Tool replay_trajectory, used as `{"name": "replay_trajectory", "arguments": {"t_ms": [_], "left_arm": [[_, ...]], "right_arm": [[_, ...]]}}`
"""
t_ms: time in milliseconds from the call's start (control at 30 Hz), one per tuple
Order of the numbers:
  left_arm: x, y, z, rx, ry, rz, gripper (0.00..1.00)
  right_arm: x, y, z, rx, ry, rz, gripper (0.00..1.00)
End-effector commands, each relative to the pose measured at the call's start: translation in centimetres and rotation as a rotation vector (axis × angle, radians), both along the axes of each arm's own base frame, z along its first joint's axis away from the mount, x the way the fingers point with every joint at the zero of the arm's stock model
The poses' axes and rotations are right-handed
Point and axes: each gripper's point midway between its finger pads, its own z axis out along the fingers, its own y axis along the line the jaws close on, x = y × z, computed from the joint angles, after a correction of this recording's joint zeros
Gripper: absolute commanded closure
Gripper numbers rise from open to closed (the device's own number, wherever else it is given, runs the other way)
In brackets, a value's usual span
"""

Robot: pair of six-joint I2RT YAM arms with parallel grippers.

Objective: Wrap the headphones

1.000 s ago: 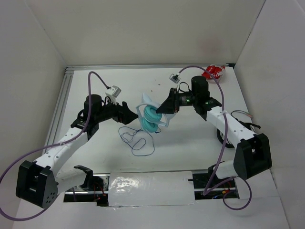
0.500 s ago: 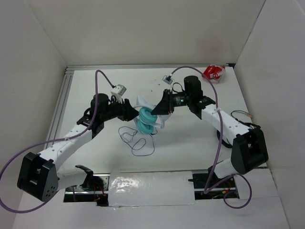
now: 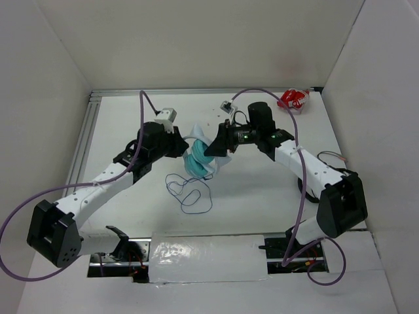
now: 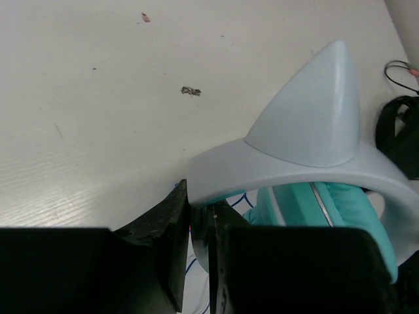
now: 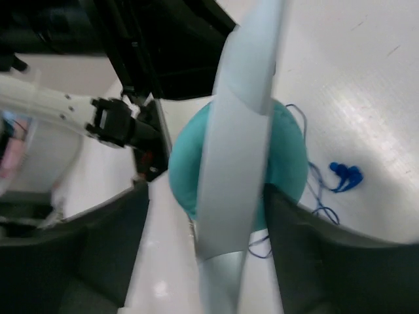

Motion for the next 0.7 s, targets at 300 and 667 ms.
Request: {"name": "replay_trajectory", "arguments": {"t_ms": [300, 667], "left_arm": [[4.2, 4.5, 10.6, -0.032, -0.169, 0.357, 1.00], [4.3, 6.4, 25.7, -0.191, -0.405, 0.356, 1.00]], "right_arm": [[1.7, -3.5, 8.6, -0.006, -0.463, -0.303, 0.00], [0.4, -7.3, 5.0, 0.113, -0.621, -0.529, 0.00]]}}
